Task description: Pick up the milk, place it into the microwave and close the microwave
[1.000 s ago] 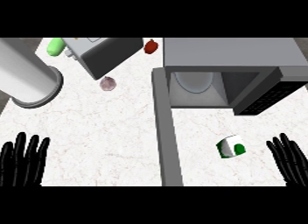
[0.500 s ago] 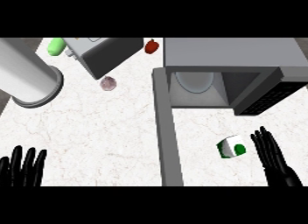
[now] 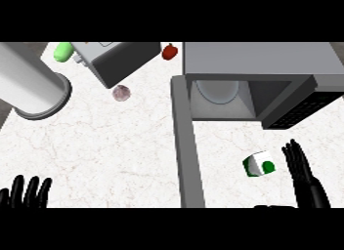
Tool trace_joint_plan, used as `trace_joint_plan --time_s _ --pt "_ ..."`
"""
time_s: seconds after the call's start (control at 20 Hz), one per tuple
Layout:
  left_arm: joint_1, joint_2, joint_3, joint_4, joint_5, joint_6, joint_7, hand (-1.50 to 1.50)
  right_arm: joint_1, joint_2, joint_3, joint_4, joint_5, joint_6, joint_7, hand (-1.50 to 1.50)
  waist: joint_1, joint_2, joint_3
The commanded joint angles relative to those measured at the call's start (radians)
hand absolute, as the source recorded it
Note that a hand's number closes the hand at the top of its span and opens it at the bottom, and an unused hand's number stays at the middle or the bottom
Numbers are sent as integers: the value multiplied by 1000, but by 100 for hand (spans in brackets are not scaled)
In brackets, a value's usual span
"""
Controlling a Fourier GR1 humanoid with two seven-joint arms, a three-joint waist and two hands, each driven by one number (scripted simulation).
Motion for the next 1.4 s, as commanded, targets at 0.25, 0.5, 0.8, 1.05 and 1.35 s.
trace_joint_plan --time_s 0.25,0.5,0.8,1.05,1.35 --pt "62 33 33 -3 43 -33 -51 -150 -132 -1 -11 271 52 -50 -144 -150 -1 -1 0" --pt "109 6 -30 -5 -4 -38 -95 -150 -194 -11 -51 532 77 -77 -388 -150 4 0 1" --pt "182 52 4 -46 32 -68 -118 -150 -262 -55 -54 621 85 -63 -396 -150 4 -1 0" --pt "117 28 -20 -12 14 -39 -97 -150 -387 -66 -89 820 84 -65 -514 -150 9 2 1" --pt "103 59 40 67 61 -87 -143 -150 -383 -78 -51 742 81 -14 -453 -150 1 -1 0"
